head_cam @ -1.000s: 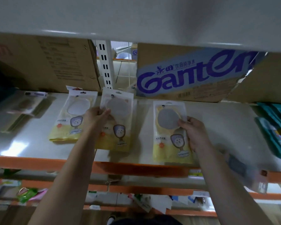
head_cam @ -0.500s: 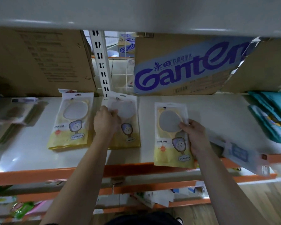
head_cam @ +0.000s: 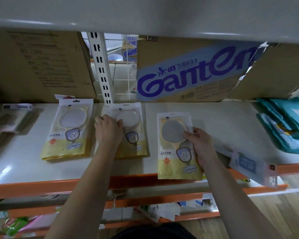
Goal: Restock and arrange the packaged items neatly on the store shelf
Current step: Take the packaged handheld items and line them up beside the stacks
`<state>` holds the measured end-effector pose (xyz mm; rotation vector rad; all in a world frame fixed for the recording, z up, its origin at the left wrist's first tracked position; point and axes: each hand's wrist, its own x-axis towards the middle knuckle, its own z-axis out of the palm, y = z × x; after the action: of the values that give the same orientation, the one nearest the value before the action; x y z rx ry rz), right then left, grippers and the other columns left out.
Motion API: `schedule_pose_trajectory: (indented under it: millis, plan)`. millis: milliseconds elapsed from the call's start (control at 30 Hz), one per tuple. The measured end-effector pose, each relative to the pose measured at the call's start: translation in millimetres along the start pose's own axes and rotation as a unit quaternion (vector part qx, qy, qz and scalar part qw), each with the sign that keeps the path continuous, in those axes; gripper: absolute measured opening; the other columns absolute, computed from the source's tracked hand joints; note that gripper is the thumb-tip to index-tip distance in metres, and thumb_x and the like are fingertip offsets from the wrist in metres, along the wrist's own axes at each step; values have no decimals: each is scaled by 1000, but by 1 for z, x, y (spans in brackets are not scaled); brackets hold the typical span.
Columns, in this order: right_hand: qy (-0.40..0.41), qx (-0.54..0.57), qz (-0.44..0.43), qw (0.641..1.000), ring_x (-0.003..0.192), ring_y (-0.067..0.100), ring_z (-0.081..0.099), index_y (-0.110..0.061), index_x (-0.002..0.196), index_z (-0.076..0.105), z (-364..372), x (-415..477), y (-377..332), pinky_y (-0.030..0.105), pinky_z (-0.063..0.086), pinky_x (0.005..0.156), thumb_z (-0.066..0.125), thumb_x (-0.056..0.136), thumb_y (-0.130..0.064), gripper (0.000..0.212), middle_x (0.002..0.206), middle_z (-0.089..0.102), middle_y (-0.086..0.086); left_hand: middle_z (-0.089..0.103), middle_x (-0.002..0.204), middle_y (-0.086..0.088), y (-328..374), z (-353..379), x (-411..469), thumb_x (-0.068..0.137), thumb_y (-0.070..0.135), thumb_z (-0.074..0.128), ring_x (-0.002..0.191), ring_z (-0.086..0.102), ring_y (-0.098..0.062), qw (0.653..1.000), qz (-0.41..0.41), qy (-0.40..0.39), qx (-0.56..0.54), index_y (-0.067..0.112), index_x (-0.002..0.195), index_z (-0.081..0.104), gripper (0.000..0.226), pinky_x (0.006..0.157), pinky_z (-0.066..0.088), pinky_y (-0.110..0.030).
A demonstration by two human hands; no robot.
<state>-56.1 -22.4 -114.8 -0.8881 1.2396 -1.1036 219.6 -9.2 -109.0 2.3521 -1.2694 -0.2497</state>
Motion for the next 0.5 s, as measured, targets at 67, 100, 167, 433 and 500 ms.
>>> schedule_pose_trajectory:
  millis: [67, 100, 167, 433, 500]
  plan:
    - [-2, 0, 4, 1000, 74, 29, 71, -6, 102, 66, -1, 1, 0, 34, 57, 60, 70, 82, -6, 20, 88, 74, 15, 42, 126, -23, 2, -1, -1, 98, 36, 46, 115, 43, -40, 1000, -11, -3, -8, -5, 124, 48, 48, 93, 38, -43]
    - [-2, 1, 5, 1000, 74, 29, 71, -5, 102, 66, -1, 1, 1, 34, 57, 60, 70, 82, -6, 21, 88, 73, 16, 42, 126, -23, 4, -2, -1, 98, 36, 45, 115, 43, -40, 1000, -12, -5, -4, -4, 122, 50, 47, 92, 39, -43]
    - [-4, 6, 4, 1000, 74, 29, 71, -5, 102, 66, -2, 1, 1, 34, 57, 60, 70, 82, -6, 21, 88, 73, 16, 42, 126, -22, 5, -3, -1, 99, 37, 44, 115, 43, -38, 1000, -13, -9, 10, -3, 121, 52, 46, 90, 40, -43]
    - [-8, 20, 11, 1000, 71, 28, 72, -6, 101, 65, 2, -1, -3, 32, 56, 56, 70, 83, -5, 19, 85, 74, 13, 44, 124, -17, 4, -7, 1, 98, 40, 46, 111, 46, -34, 1000, 7, -6, 20, 4, 116, 55, 41, 83, 41, -40]
    - [-7, 13, 12, 1000, 73, 28, 72, -7, 103, 65, 6, -1, -5, 32, 57, 57, 69, 83, -6, 20, 87, 74, 13, 44, 125, -17, 2, -9, 0, 99, 39, 45, 111, 47, -33, 1000, 12, -3, 11, 4, 118, 55, 41, 86, 41, -40]
